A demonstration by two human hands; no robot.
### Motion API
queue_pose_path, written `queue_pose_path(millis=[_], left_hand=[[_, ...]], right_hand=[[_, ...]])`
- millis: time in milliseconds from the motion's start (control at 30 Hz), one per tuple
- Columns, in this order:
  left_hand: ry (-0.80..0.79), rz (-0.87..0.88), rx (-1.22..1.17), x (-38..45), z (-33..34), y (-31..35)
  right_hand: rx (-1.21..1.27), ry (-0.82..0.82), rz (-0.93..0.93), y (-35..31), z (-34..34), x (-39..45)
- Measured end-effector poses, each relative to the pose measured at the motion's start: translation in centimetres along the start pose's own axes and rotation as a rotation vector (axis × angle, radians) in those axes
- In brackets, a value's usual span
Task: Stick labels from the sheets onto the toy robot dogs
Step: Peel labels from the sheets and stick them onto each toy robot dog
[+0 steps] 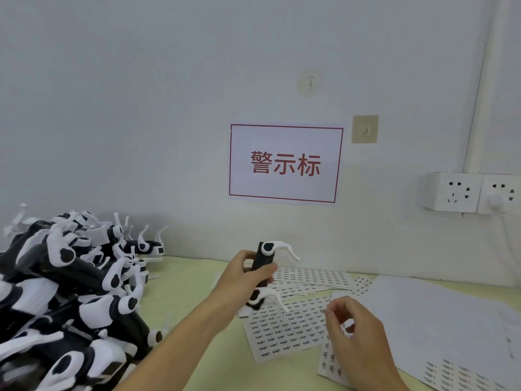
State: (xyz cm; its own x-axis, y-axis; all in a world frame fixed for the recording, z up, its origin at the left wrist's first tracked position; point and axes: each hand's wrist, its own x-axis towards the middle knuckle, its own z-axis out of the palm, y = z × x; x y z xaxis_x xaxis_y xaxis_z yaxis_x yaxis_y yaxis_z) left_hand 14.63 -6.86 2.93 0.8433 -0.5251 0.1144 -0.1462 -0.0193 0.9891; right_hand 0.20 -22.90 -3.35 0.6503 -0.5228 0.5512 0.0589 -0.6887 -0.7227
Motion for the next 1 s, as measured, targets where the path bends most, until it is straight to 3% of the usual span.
queue_pose_path(millis=[167,367,633,1000], left_hand=[[-0.04,-0.105,-0.264,-1.2,3.8,-2.7],[-0.059,-0.004,-0.241,-2.1,5.1,-4.3],[-0.077,-0.064,-0.485,-1.4,4.7,-4.6],[-0.124,-0.055,-0.501,-1.3,4.5,-4.9]], right_hand=[[0.073,0.022,0.09,0.4,0.1,0.3],[0.071,0.026,0.069,0.6,0.1,0.3],[0.079,0.016,0.085,0.6,0.1,0.4],[0.036,0.015,0.0,-0.2,-0.1,0.1]])
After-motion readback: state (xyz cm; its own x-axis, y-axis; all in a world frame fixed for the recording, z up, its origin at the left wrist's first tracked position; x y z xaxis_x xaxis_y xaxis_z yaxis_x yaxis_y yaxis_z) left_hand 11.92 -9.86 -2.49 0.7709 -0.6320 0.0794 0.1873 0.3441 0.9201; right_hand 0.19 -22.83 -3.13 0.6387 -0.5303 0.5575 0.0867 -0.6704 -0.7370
